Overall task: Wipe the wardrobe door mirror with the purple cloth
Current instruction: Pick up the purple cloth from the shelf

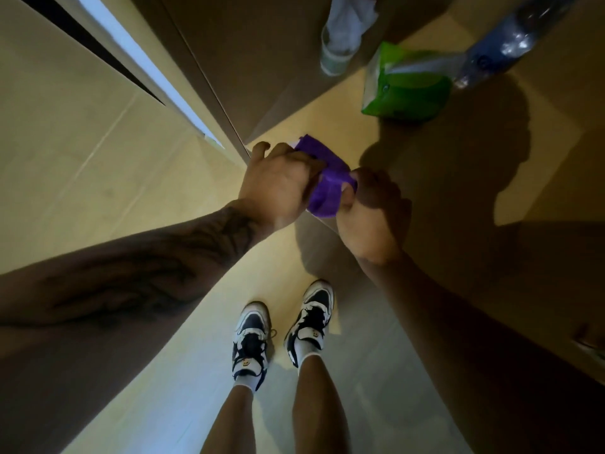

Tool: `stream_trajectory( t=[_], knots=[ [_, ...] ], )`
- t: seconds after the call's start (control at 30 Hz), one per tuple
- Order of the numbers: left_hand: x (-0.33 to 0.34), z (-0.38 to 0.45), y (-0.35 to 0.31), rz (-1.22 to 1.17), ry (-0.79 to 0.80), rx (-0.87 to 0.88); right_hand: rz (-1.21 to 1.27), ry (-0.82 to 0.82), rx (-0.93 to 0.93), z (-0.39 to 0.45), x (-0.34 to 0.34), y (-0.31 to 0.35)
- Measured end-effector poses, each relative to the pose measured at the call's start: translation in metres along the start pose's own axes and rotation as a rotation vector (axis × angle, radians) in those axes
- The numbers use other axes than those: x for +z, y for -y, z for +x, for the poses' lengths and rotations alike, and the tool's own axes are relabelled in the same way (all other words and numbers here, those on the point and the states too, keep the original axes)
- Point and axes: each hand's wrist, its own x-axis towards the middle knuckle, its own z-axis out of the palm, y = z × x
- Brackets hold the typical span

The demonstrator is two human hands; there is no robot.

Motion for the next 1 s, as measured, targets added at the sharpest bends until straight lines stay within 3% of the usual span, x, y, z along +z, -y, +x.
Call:
stream_trajectory(
  t=[0.2, 0.57, 0.77, 1.0],
  knots=[
    [-0.098, -0.052, -0.011, -0.054, -0.151, 0.003, 0.337, 0.129, 0.039, -0.012, -0.099, 0.042],
    [-0.324, -0.162, -0.075, -0.396, -0.338, 0.154, 0.806, 0.138, 0.221, -0.06, -0.358, 0.114],
    [-0.411, -0.204, -0.127, -0.736, -0.395, 0.201, 0.991, -0.063, 0.198, -0.088, -0.47, 0.124],
    [-0.485, -0.243, -0.196, -0.988, -0.414, 0.404, 1.208, -0.393, 0.222, -0.119, -0.569, 0.132]
  ],
)
